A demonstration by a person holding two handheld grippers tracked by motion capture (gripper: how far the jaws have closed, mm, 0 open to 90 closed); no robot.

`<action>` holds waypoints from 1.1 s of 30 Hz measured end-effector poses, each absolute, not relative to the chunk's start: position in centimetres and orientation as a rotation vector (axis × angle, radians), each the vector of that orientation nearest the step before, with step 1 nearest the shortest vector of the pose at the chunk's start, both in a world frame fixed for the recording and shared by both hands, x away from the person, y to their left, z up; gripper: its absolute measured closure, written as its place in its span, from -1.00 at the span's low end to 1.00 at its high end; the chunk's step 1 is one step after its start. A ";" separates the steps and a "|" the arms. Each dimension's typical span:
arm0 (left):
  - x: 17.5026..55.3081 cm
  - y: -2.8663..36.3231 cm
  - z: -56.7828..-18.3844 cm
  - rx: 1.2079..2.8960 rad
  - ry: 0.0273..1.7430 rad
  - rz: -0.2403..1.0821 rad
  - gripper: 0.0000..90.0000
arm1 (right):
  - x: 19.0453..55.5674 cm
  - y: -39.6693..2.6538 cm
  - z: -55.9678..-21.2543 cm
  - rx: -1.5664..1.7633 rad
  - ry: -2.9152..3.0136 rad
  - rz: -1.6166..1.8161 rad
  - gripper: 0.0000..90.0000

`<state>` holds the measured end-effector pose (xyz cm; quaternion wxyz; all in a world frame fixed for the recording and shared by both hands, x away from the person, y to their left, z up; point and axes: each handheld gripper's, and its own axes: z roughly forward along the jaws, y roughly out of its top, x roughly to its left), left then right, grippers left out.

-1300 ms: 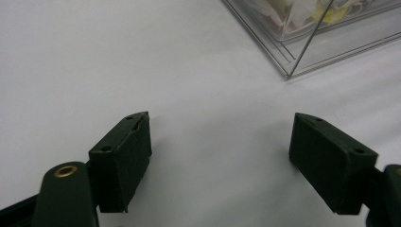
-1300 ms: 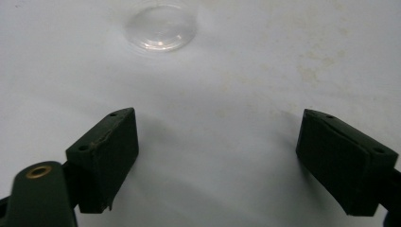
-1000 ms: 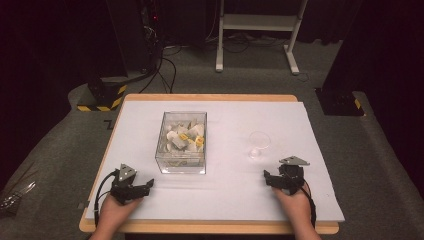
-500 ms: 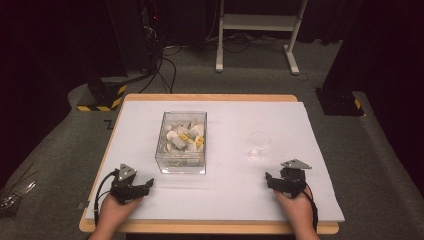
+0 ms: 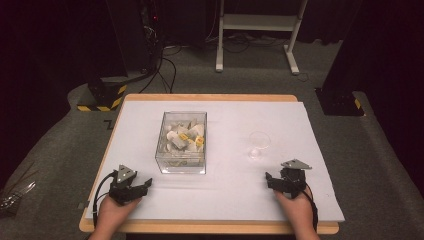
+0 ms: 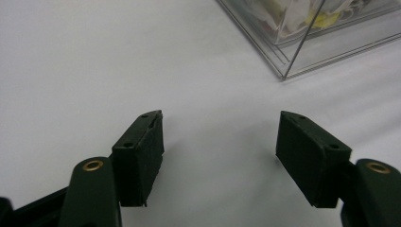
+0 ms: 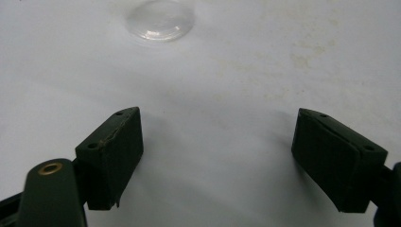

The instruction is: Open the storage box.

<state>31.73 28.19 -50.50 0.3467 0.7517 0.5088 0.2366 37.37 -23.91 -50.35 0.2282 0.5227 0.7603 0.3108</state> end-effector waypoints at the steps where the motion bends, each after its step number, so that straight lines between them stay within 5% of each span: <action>1: 31.6 28.2 -50.4 1.948 1.313 0.611 -0.24 | 37.4 -23.9 -50.3 1.437 2.094 0.856 -0.61; 11: 31.0 27.5 -49.6 1.934 1.243 0.597 -0.07 | 37.3 -23.9 -50.4 1.440 2.090 0.856 -0.61; 33: 30.3 25.8 -48.6 1.920 1.131 0.569 -0.04 | 37.3 -23.8 -50.4 1.436 2.090 0.853 -0.60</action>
